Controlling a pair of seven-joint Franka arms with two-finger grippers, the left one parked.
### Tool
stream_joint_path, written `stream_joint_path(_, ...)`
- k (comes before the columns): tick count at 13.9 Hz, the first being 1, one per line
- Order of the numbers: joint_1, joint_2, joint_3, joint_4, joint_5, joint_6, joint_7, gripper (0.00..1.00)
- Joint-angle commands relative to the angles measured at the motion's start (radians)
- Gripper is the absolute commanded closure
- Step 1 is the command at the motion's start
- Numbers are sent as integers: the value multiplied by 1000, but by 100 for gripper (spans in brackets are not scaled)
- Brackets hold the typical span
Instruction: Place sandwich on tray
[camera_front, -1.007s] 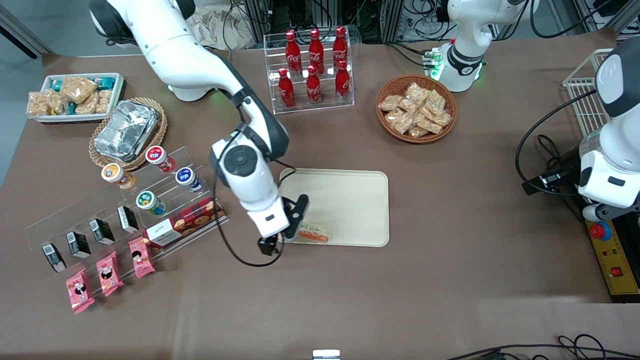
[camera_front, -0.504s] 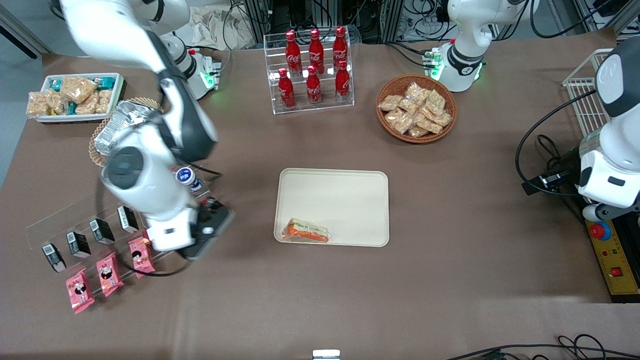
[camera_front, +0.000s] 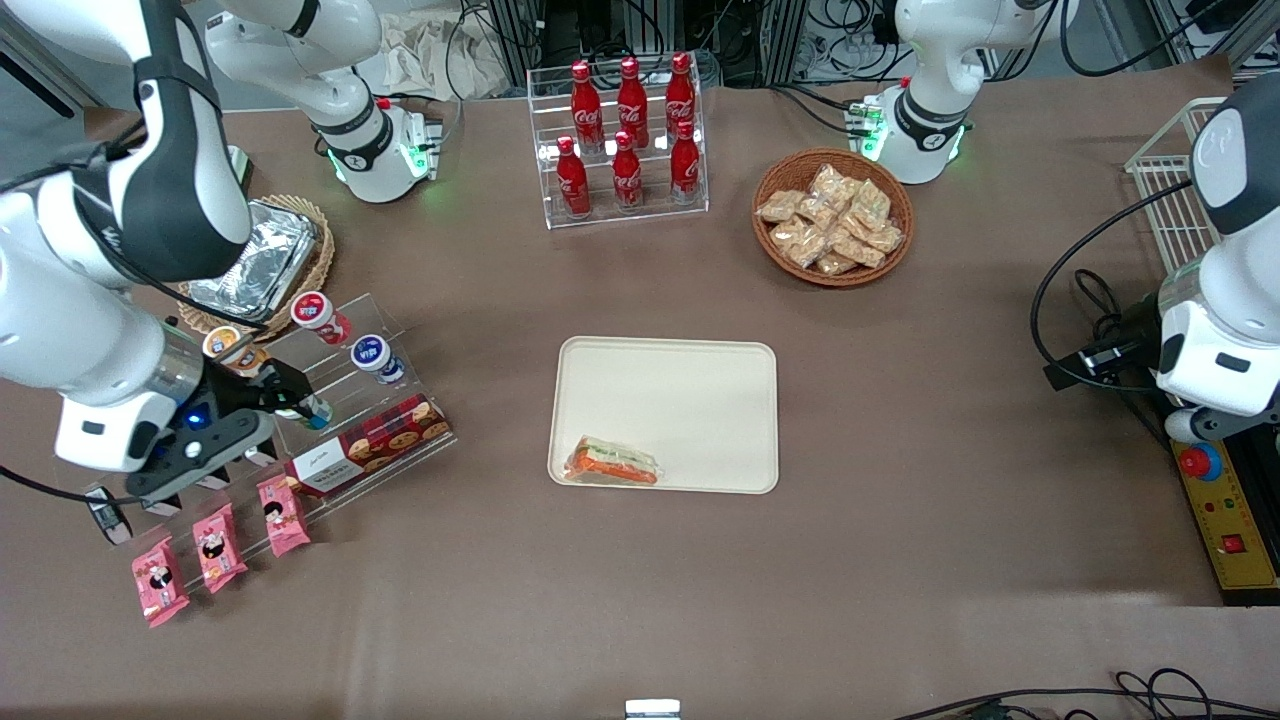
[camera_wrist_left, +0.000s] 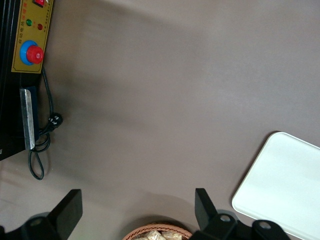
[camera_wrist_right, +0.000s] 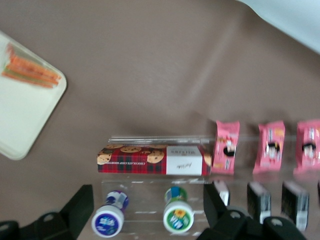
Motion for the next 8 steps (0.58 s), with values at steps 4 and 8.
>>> stream_joint_path(4,-81,-72,-4,-13,-12,-81,207,2)
stream_joint_path(8,-150,-70,-1,-13,-14,-82,214,2)
